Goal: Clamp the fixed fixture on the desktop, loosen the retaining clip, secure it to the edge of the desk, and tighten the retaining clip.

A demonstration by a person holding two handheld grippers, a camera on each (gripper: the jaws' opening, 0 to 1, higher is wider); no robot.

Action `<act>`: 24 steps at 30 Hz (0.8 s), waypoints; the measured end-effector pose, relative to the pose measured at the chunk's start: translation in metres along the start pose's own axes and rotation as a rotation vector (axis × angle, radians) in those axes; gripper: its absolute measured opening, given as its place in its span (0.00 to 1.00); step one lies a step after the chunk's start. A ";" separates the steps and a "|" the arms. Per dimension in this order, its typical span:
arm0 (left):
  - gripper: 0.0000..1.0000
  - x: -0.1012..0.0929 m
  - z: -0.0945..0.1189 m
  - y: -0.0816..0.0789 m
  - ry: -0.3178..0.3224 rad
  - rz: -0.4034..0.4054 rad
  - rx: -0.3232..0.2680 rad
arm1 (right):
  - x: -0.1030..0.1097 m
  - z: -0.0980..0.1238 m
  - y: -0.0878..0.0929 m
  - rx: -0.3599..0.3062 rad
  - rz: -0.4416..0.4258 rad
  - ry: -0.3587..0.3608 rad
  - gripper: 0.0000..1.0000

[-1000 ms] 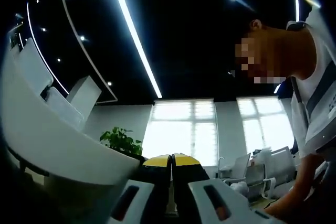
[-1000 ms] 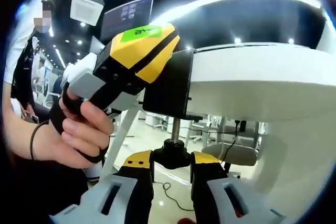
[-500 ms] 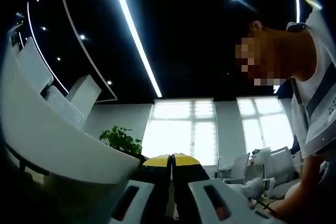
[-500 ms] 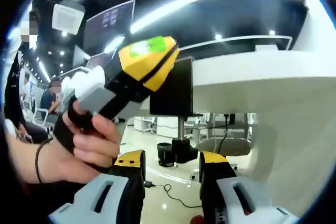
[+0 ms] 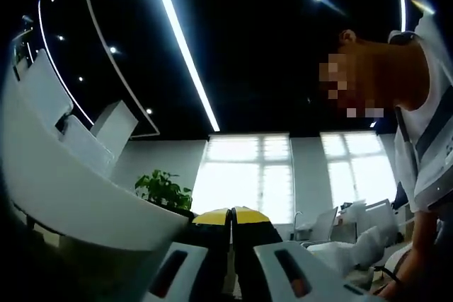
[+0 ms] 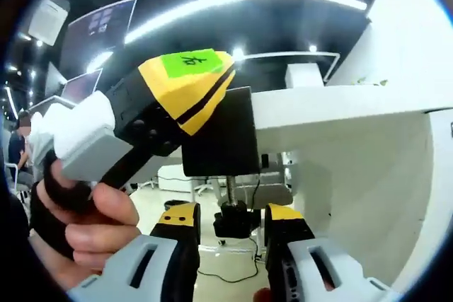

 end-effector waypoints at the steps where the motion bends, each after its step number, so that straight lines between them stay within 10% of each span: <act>1: 0.01 0.000 0.000 0.000 0.000 -0.001 -0.002 | 0.000 -0.001 0.000 0.001 0.000 0.002 0.34; 12: 0.01 0.000 0.000 0.000 0.000 0.000 -0.005 | -0.005 0.009 0.008 0.043 0.004 -0.007 0.26; 22: 0.01 0.000 0.000 0.000 -0.001 0.002 -0.021 | -0.005 0.016 0.009 -0.018 -0.034 -0.258 0.25; 24: 0.01 0.000 0.000 0.000 0.000 -0.003 -0.014 | -0.007 -0.011 0.017 -0.017 -0.049 -0.318 0.25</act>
Point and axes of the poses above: the point that each gripper's makers call its tool centre point, and the gripper's own axes: z roughly backward along the fingers, x roughly to its left, y roughly out of its underside, the point moved 4 cm from there along z, roughly backward along the fingers, and after that the axes turned 10 degrees about -x, right-handed, at the moved point
